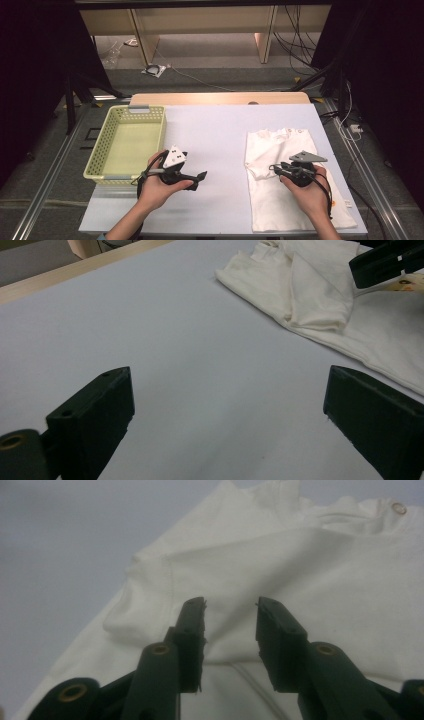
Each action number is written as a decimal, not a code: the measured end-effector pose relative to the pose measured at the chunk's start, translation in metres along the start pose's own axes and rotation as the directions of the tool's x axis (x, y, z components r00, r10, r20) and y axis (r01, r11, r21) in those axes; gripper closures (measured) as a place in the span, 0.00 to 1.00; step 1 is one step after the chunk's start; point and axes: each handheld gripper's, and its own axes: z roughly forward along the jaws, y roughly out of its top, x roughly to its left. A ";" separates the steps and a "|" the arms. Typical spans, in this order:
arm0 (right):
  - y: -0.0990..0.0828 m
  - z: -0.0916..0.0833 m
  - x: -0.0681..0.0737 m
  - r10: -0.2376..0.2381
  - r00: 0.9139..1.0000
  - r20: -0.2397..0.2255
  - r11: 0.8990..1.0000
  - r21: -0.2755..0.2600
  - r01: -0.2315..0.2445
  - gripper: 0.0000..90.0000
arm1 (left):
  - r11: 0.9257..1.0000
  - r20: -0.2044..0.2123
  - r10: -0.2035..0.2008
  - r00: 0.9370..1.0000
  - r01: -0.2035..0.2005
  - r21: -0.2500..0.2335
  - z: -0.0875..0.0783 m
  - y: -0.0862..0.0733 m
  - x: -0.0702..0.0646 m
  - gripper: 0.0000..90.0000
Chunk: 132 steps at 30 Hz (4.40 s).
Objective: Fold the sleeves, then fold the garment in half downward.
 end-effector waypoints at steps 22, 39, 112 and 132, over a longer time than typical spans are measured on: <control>-0.026 -0.027 -0.018 -0.009 0.999 0.043 0.988 -0.156 0.016 0.35 | 1.000 0.070 -0.015 0.997 0.013 0.022 0.013 -0.010 -0.008 0.02; -0.022 -0.042 -0.037 0.027 0.992 0.121 0.989 -0.150 -0.008 0.39 | 1.000 0.085 -0.001 0.996 -0.001 0.030 0.019 -0.010 -0.017 0.10; -0.051 -0.055 -0.101 0.253 0.928 0.273 0.947 0.128 -0.296 0.98 | 0.969 0.150 0.034 0.988 -0.069 0.238 0.121 0.024 -0.116 0.98; -0.046 -0.057 -0.097 0.227 0.932 0.282 0.952 0.136 -0.273 0.98 | 0.974 0.169 0.016 0.985 -0.053 0.218 0.102 0.025 -0.104 0.98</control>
